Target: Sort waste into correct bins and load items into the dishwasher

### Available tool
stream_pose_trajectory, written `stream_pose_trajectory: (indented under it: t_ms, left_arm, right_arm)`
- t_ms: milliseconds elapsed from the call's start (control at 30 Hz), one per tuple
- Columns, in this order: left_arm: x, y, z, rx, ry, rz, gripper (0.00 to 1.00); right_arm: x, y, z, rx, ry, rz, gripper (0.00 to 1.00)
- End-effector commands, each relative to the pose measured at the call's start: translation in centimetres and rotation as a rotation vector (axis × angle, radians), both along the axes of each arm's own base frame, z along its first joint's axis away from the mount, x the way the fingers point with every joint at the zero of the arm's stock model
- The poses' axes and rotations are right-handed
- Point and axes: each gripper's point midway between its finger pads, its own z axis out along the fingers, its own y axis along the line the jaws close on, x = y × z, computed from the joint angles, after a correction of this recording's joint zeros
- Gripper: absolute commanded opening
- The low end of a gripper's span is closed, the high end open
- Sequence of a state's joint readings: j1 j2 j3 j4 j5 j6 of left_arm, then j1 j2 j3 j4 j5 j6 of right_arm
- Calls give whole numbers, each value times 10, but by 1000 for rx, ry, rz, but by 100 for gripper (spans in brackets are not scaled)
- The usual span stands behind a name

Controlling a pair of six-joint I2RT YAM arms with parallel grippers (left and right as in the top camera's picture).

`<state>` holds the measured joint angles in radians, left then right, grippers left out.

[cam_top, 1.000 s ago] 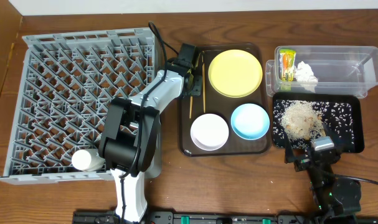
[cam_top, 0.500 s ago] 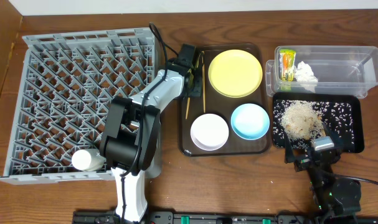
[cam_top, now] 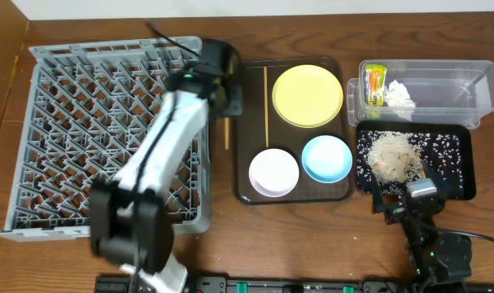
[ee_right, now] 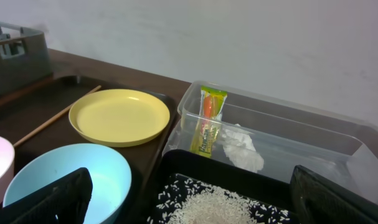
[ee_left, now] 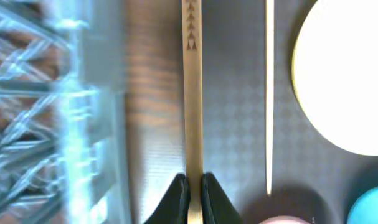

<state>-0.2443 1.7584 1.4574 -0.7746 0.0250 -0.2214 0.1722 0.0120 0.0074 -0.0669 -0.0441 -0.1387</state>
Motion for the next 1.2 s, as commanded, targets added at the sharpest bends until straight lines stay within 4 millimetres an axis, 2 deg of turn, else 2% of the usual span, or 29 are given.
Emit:
stream_pose_trajectory:
  t_ms: [0, 100, 167, 267, 433, 500, 533, 567, 667, 733, 800, 933, 1000, 1033, 1167]
  left_arm:
    - [-9, 35, 9, 113, 11, 74, 8]
    - [-21, 61, 1, 209, 67, 81, 8]
    - [-23, 71, -4, 235, 82, 77, 8]
    - [-24, 78, -7, 238, 91, 85, 8]
    - [-24, 79, -7, 250, 92, 52, 8]
    - [-24, 79, -7, 249, 93, 52, 17]
    - [-24, 79, -7, 250, 95, 51, 31]
    - [-24, 79, -7, 249, 94, 51, 41]
    - [-23, 76, -5, 236, 87, 48, 45]
    - [-21, 61, -1, 170, 78, 18, 46]
    - [-17, 35, 1, 56, 63, -35, 46]
    - [-9, -28, 10, -184, 5, -180, 46]
    - [-4, -52, 11, -224, -31, -237, 47]
    - [-3, -61, 10, -225, -43, -258, 50]
    - [3, -94, -7, -216, -62, -325, 50]
  right_arm:
    - [0, -3, -1, 10, 2, -17, 99]
    - [0, -3, -1, 10, 3, -17, 99]
    - [0, -3, -1, 10, 3, -17, 99]
    - [0, -3, -1, 10, 3, -17, 99]
    - [0, -3, -1, 10, 3, -17, 99]
    - [0, -3, -1, 10, 4, -17, 99]
    - [1, -3, -1, 10, 5, -17, 99]
    - [1, -3, -1, 10, 5, -17, 99]
    - [1, -3, -1, 10, 5, -17, 99]
    - [1, -3, -1, 10, 5, -17, 99]
    - [1, -3, -1, 9, 6, -18, 99]
    - [1, -3, -2, 9, 7, -17, 99]
    - [1, -3, -2, 9, 7, -17, 99]
    - [1, -3, -2, 9, 7, -18, 99]
    - [1, -3, -2, 9, 7, -18, 99]
